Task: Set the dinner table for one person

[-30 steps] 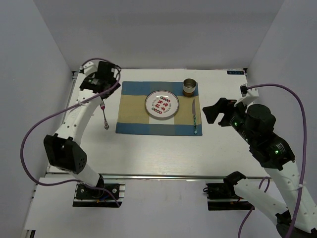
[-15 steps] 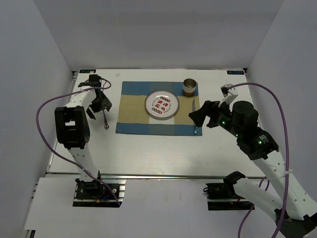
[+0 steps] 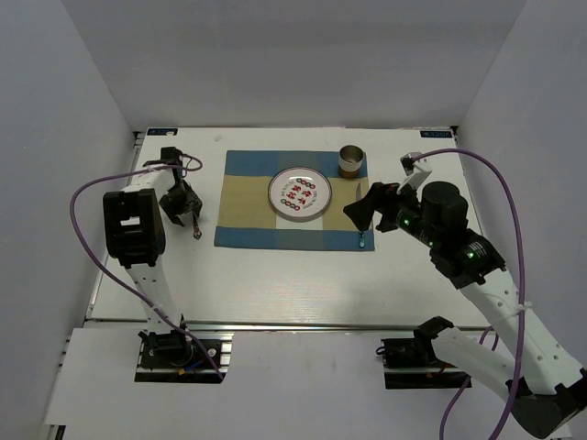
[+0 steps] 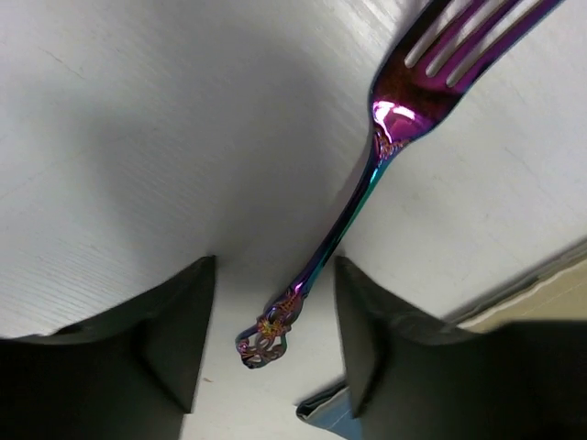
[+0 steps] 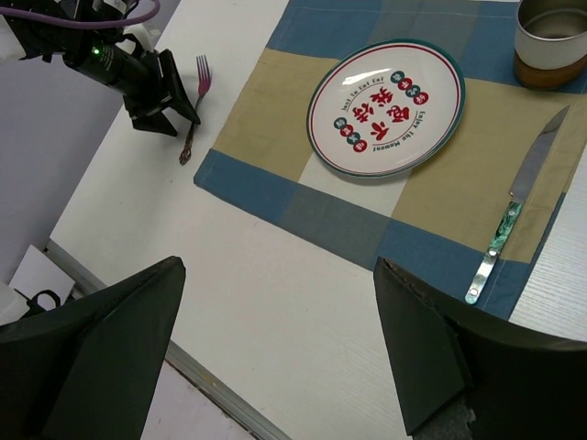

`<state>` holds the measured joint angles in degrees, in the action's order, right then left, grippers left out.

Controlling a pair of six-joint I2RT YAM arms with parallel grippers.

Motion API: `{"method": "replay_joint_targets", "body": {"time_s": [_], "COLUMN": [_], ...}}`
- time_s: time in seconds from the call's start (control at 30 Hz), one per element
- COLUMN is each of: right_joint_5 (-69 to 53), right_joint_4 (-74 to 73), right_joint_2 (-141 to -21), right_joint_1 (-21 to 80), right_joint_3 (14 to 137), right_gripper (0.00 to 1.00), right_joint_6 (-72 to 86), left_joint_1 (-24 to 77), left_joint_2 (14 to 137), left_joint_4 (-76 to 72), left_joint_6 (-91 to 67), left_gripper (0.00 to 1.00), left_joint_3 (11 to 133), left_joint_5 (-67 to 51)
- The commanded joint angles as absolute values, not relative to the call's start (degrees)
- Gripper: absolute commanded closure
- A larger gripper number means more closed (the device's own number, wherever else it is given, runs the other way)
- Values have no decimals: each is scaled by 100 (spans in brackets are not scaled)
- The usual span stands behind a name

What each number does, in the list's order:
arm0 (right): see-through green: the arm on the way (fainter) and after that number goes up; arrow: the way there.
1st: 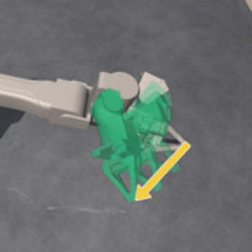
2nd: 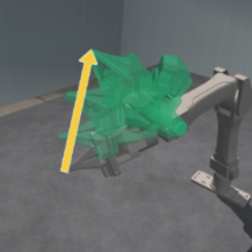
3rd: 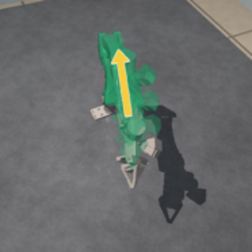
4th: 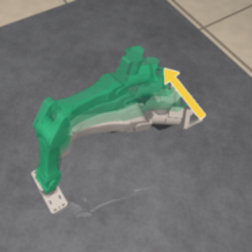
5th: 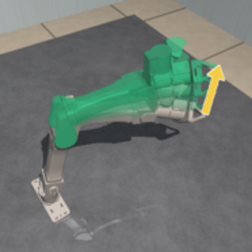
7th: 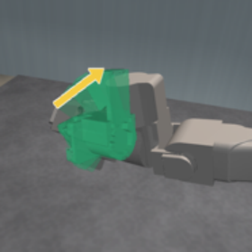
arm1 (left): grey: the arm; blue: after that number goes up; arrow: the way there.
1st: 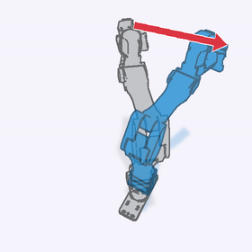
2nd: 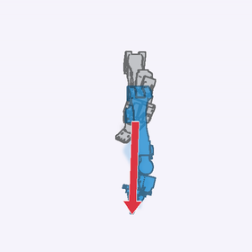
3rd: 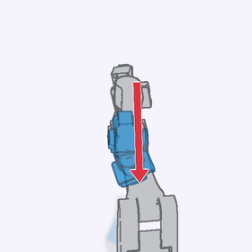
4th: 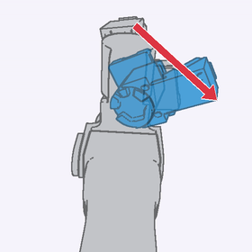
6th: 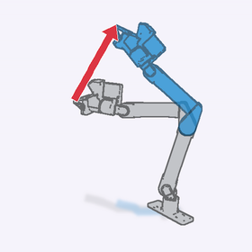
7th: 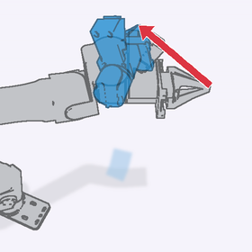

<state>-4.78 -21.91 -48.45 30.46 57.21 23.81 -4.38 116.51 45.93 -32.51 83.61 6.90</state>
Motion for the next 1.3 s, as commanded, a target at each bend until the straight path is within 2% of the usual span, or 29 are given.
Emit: {"method": "replay_joint_targets", "body": {"time_s": [0.0, 0.07, 0.13, 0.2, 0.27, 0.37, 0.4, 0.5, 0.7, 0.93, 1.07, 1.27], "right_joint_5": [-554, -571, -606, -659, -668, -519, -475, -343, -554, -642, -659, -659], "right_joint_4": [-1767, -1740, -1714, -1731, -1766, -1828, -1846, -1828, -1670, -1635, -1705, -1775], "right_joint_2": [-4825, -4851, -4878, -4869, -4825, -4598, -4562, -4474, -4588, -4570, -4588, -4526], "right_joint_1": [3067, 3059, 3067, 3067, 3067, 3059, 3050, 3050, 3067, 3059, 3059, 3059], "right_joint_3": [5643, 5642, 5651, 5669, 5669, 5625, 5573, 5485, 5344, 5291, 5326, 5309], "right_gripper": [11, 11, 11, 11, 11, 11, 11, 11, 11, 11, 11, 11], "right_joint_6": [2417, 2434, 2435, 2426, 2391, 2294, 2268, 2276, 2347, 2435, 2373, 2312], "left_joint_1": [-448, -510, -510, -510, -510, -396, -309, -150, 579, 1248, 1248, 1248], "left_joint_2": [12023, 12102, 12278, 12357, 12139, 10999, 10316, 9564, 10414, 11030, 11354, 11575], "left_joint_4": [4500, 4474, 4430, 4491, 4597, 4404, 4064, 3411, 4429, 4544, 4570, 4825], "left_joint_6": [-3322, -3340, -3287, -3287, -3296, -3270, -2991, -2271, -1345, -1239, -1178, -1073], "left_gripper": [40, 48, 78, 100, 100, 100, 100, 100, 100, 100, 100, 100], "left_joint_3": [8429, 8411, 8463, 8543, 8535, 8255, 8140, 7699, 8577, 8921, 9017, 9184], "left_joint_5": [597, 519, 344, 299, 526, 1149, 1056, -207, -1221, -949, -1020, -467]}}
